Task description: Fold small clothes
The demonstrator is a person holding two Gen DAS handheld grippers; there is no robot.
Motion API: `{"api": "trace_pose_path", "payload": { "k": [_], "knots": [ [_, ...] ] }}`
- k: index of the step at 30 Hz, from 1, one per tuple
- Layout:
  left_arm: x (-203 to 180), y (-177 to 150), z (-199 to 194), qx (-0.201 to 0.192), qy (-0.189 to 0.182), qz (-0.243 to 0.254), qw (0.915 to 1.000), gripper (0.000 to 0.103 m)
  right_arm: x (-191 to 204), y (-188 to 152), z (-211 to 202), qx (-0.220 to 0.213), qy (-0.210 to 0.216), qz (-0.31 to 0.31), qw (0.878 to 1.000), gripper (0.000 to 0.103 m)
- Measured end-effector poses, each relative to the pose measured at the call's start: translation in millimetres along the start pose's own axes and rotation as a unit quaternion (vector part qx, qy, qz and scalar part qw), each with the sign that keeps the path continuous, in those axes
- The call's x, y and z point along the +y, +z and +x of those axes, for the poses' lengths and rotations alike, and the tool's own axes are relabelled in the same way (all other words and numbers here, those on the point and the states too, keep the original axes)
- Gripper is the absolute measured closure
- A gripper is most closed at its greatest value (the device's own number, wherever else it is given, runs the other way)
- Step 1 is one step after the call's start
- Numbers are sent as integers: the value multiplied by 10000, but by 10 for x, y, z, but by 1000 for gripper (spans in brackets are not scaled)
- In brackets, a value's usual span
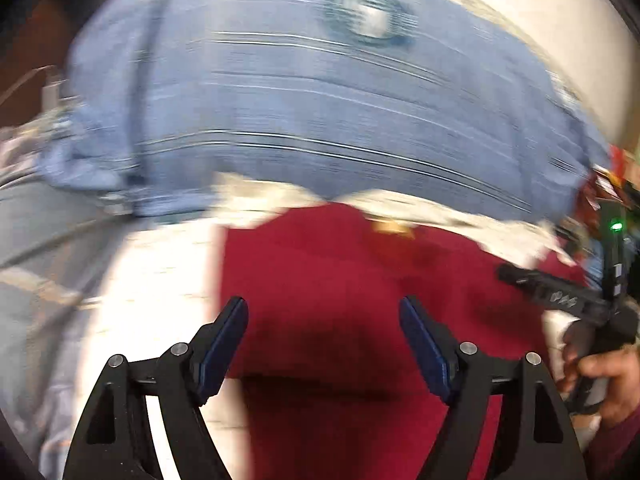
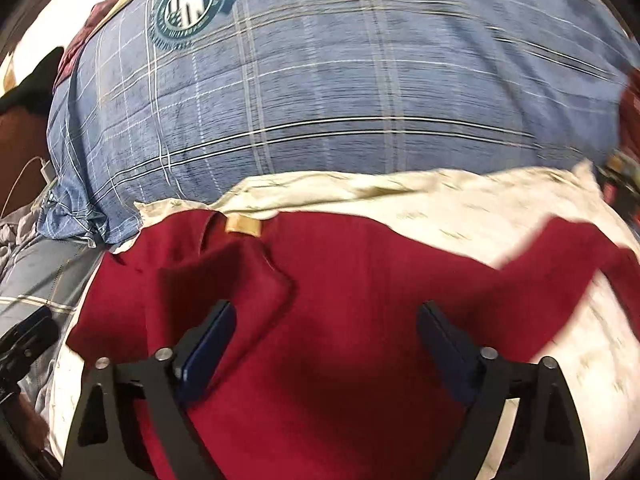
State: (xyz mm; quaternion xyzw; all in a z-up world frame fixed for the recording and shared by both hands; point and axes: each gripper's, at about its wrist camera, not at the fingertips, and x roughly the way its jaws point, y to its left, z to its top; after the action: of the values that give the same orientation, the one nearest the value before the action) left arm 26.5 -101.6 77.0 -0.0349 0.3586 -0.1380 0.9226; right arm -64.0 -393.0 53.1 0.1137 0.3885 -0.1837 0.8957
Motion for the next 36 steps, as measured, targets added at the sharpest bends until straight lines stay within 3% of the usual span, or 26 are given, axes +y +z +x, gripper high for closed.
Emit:
{"api": "trace_pose_path", "payload": {
  "k": [3,7,10,12,13,15,22,26,28,31,33,35,36],
  "knots": [
    [282,-72,177,148,321,-341,9988,26,167,126,296,172,142,-232,9995,17],
    [499,-123,436,463,302,-642,9964,26,381,192,674,536,203,-707,9958,18],
    [553,-74,497,357,350,-713,9962,26,466,110,869,765,239,-944,9923,24],
    [570,-77,520,322,343,-779,9958,26,487,79,836,624,297,-978,9928,59],
    [568,-80,533,342,350,-793,9956,26,513,77,800,615,428,-1010,9921,66],
    [561,-183,481,363,378,-762,9957,26,554,72,719,527,253,-1130,9919,97],
    [511,-235,303,155,327,-683,9970,26,177,132,110,-76,192,-652,9977,97],
    [479,-253,315,197,326,-638,9972,26,-171,79,-84,-218,-376,-277,9987,97],
    [451,-261,325,233,319,-585,9975,26,-283,4,-47,-44,-630,-296,9976,95],
    [390,-270,349,338,336,-455,9978,26,-328,-95,-13,184,-727,-298,9967,85],
    [355,-276,372,413,442,-343,9976,26,-289,-78,-115,0,-690,-284,9972,58],
    [330,-282,412,525,619,-230,9964,26,-172,-24,-212,-265,-411,-256,9985,40],
    [320,-287,448,624,753,-154,9951,25,-79,2,-227,-322,-143,-270,9990,38]
  ]
}}
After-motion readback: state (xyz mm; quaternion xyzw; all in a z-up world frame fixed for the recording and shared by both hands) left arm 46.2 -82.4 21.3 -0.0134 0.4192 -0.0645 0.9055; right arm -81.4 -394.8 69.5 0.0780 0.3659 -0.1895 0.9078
